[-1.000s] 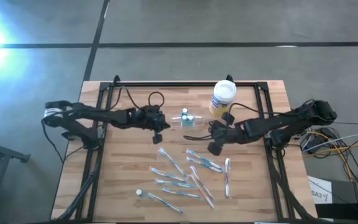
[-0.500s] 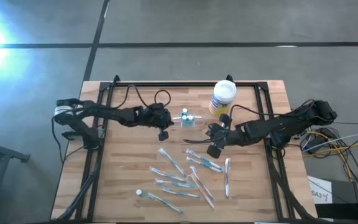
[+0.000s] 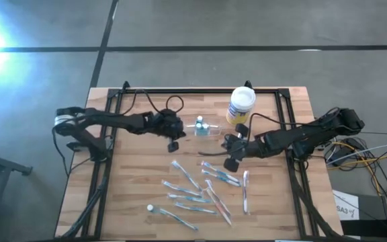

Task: Pick & Place toothbrushing station
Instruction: Put the blue mouthwash into the transparent organizer

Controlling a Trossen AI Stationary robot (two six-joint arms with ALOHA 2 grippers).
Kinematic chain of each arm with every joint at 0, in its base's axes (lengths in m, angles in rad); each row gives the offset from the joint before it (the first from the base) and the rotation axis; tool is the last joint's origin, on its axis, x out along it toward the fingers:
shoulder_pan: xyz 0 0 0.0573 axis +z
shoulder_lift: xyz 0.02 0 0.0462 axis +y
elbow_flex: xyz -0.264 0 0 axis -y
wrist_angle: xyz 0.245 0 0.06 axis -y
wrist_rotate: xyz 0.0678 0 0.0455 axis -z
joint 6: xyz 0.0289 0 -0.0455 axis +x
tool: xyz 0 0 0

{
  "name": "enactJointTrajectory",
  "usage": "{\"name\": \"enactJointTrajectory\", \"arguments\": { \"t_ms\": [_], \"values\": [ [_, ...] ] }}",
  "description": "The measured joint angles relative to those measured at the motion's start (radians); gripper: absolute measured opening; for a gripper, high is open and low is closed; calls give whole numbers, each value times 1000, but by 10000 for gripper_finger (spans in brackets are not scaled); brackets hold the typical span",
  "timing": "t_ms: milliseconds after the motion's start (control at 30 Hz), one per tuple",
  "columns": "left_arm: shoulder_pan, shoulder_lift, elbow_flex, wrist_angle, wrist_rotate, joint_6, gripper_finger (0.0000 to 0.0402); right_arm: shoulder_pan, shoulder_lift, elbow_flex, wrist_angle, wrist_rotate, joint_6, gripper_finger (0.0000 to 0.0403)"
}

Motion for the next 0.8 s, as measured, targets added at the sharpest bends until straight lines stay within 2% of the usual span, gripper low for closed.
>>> {"name": "enactJointTrajectory", "arguments": {
  "t_ms": [133,267,400,467,633,800],
  "values": [
    [-26,-152,10,-162,111,17,38,0,0,0,61,-56,-67,8],
    [-63,-379,-29,-263,138,4,36,3,0,-15,196,-111,-182,8],
    [-98,-623,-111,-284,139,-43,25,-9,-31,-40,397,-377,-351,8],
    [-109,-734,-154,-285,138,-69,20,-20,-69,-44,463,-466,-393,8],
    [-124,-973,-249,-303,131,-113,8,-47,-220,-56,453,-465,-456,8],
    [-126,-1146,-304,-382,118,-140,4,-73,-456,-128,454,-440,-472,8]
  ]
}}
